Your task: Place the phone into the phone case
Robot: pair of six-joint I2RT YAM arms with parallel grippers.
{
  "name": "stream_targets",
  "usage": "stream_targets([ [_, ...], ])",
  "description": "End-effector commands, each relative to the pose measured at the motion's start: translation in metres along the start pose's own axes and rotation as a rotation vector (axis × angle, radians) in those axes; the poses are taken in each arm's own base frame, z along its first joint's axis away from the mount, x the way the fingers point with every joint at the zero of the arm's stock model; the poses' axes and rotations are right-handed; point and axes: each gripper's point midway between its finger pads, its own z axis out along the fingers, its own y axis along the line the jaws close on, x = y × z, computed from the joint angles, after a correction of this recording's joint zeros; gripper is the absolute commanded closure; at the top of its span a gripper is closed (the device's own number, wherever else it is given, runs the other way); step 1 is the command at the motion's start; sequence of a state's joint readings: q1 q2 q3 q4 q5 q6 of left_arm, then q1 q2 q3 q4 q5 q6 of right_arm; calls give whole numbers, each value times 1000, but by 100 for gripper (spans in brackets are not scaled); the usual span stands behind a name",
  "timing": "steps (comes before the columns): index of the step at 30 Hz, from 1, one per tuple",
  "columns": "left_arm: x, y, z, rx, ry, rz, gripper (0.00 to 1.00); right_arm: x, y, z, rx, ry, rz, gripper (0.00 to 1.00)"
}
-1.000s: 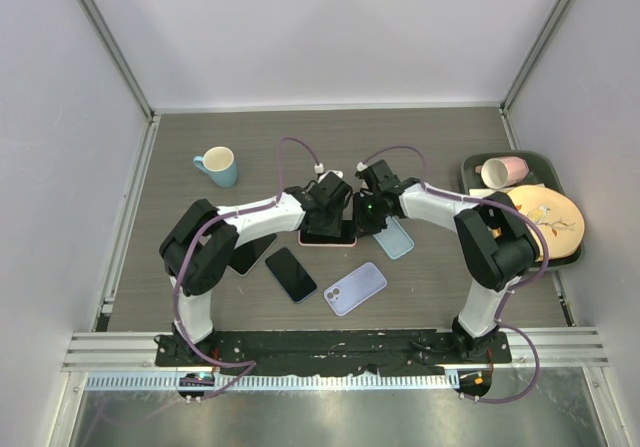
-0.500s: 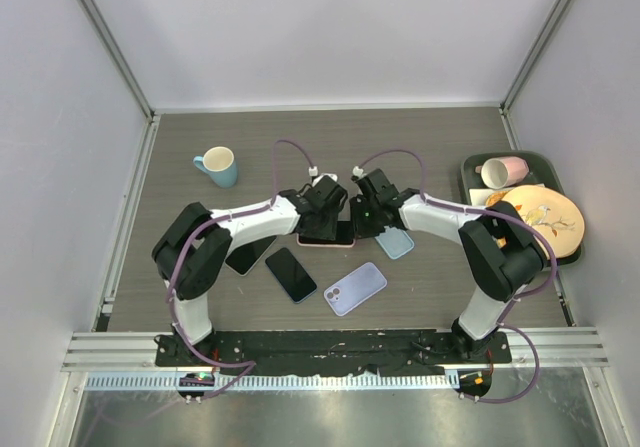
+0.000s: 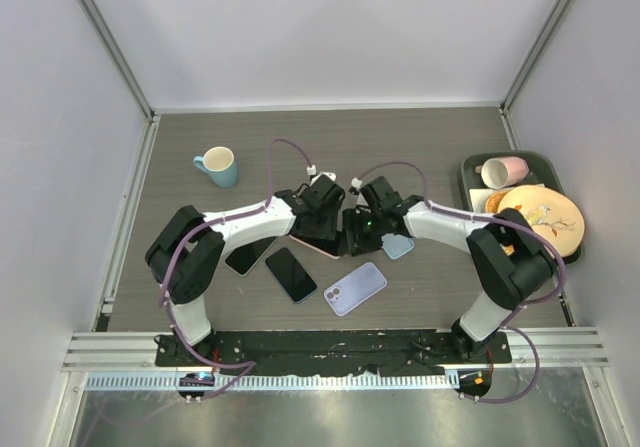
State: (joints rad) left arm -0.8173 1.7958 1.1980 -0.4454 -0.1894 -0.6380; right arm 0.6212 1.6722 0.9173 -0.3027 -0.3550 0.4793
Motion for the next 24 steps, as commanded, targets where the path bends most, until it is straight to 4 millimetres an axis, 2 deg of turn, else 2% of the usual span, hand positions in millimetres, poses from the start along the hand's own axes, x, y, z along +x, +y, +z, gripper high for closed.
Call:
stream_targets([
  [1,-14,-12,-6,54,-35,13,52,-37,-3,-37,-53,-147,57,48],
  [4,-12,-18,-1,70,-25,14,55,-42,-13,-40,-60,-160,86,48],
  [8,-10,-22,6,84,-10,11,57,-34,-21,-22,-83,-108,115,50],
  [13,-8,-23,13,81,6,12,60,-31,-17,-5,-155,-83,133,54],
  [17,-3,-20,18,60,26,24,66,-28,-24,6,-145,-61,154,60],
  [24,3,-14,23,33,51,42,72,-36,-34,18,-140,-70,187,61],
])
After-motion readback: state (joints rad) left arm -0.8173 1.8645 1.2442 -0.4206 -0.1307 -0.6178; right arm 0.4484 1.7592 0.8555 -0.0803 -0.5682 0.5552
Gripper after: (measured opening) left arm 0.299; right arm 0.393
